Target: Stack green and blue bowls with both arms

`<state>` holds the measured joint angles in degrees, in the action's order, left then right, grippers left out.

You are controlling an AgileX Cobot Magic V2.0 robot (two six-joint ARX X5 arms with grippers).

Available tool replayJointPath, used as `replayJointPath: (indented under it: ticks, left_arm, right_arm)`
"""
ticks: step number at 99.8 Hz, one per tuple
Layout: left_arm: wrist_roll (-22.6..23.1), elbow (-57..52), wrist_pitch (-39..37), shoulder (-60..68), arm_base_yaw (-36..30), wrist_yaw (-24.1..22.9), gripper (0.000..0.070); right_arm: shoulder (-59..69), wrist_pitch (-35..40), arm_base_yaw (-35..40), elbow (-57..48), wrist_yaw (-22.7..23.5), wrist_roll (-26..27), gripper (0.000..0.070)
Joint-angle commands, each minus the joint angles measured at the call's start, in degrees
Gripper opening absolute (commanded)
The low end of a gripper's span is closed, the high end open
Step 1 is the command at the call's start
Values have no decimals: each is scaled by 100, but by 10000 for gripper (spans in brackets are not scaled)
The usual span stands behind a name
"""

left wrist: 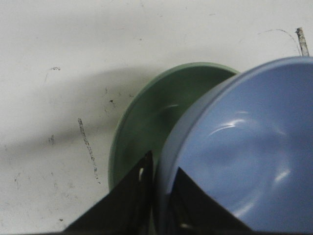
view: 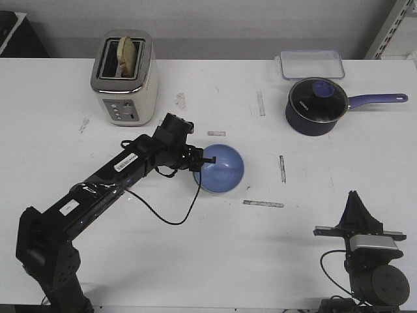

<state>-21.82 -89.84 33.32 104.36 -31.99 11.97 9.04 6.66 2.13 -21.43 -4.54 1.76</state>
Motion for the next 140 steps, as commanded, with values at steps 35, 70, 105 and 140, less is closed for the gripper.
replayJointPath:
  ticks: [35,70,105,140]
  left_arm:
    - [0,-245,-76,-361,0,0,249]
    - [1176,553,-1449,-1576,44,-190,247]
    - [2400,3300,-4072,-3543,595,-190,238]
    - [2398,5195,-4336,-5383,1659,-671,1]
  right_arm:
    - [-4,-61,7,-31,0,-31,4]
    - [-4,-61,7,-31,0,-31,4]
    - [-4,-61,7,-31,0,-31,4]
    - [-4,-61,7,-31,0,-31,4]
